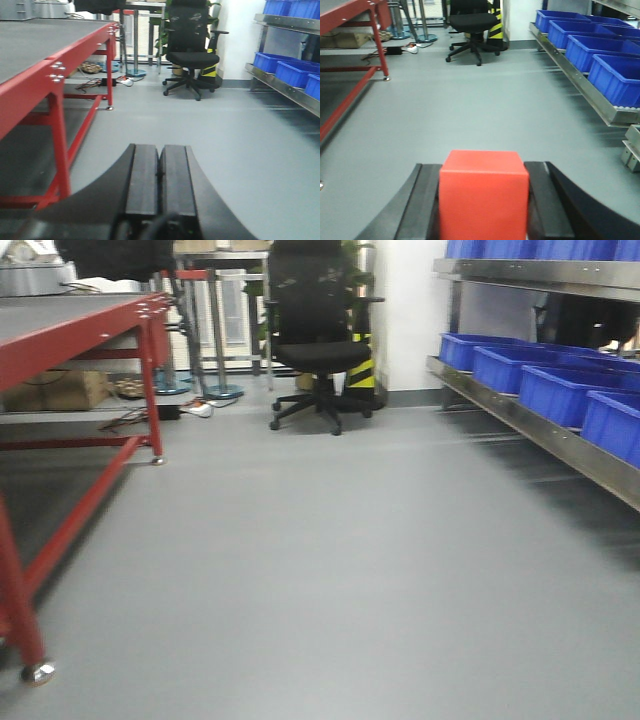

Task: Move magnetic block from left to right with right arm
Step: 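Drive the base past the red table toward the black chair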

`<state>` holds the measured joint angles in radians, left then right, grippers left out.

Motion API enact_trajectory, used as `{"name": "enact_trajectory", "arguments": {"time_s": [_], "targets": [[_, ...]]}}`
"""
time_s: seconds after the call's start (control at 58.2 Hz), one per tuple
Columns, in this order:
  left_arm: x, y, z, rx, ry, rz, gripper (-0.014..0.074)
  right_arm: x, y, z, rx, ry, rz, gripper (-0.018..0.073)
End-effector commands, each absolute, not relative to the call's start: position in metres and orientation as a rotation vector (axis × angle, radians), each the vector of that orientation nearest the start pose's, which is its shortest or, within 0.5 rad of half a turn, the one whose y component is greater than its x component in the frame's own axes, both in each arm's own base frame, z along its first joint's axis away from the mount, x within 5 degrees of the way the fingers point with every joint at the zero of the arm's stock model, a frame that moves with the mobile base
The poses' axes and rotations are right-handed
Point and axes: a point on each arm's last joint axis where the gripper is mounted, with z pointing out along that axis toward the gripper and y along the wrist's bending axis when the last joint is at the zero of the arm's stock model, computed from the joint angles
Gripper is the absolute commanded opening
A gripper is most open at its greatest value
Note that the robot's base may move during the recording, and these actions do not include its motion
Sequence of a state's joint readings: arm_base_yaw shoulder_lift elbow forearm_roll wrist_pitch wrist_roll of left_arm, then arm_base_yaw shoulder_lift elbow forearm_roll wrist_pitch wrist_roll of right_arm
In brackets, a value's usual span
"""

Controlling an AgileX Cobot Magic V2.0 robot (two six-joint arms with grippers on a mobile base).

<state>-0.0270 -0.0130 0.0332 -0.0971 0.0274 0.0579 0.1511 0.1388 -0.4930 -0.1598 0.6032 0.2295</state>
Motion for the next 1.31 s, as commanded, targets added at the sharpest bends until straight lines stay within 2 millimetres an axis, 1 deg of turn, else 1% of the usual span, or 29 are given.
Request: {"name": "enact_trajectory", "arguments": {"time_s": [0.0,1.289], "targets": [[0.0554,-0.0011,0.2057,-0.019,1.442,-0.06,-0.0126,0.0333,-0.003,0.3306,0.004,1.617,0.095,0.0224],[0.0554,-0.0011,0.2057,-0.019,1.442,-0.06,-0.0126,0.0333,-0.003,0.3307,0.004,1.617,0.095,0.0224]]}}
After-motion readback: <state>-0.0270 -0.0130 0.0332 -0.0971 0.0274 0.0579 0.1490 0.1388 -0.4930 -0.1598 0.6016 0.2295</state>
